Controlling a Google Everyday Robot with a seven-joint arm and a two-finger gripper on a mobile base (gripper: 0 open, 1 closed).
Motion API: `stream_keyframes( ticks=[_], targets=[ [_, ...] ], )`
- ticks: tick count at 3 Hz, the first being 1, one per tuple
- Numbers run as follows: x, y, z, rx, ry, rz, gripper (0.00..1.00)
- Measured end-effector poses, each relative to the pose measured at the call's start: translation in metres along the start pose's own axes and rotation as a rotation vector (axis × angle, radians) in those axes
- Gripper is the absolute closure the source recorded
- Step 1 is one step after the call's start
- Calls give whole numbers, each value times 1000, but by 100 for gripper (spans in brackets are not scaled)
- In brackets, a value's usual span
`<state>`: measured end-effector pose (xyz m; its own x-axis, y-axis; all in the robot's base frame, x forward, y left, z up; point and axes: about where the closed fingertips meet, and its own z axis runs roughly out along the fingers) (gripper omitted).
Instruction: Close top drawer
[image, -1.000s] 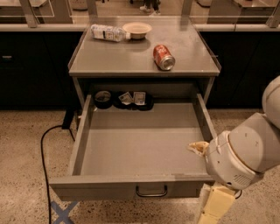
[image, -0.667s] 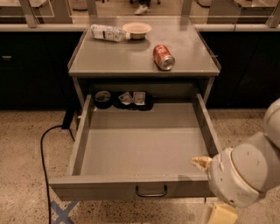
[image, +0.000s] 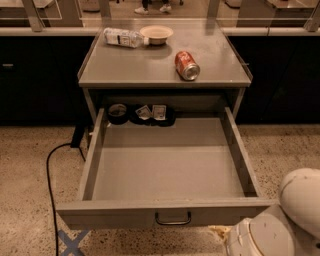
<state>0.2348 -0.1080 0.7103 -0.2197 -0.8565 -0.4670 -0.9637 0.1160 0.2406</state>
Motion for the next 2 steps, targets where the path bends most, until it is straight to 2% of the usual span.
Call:
stream_keyframes(
  ticks=[1,2],
  targets=[
    [7,3,31,-53,6,-3,0],
    [8,3,33,-57,6,-2,0]
  ],
)
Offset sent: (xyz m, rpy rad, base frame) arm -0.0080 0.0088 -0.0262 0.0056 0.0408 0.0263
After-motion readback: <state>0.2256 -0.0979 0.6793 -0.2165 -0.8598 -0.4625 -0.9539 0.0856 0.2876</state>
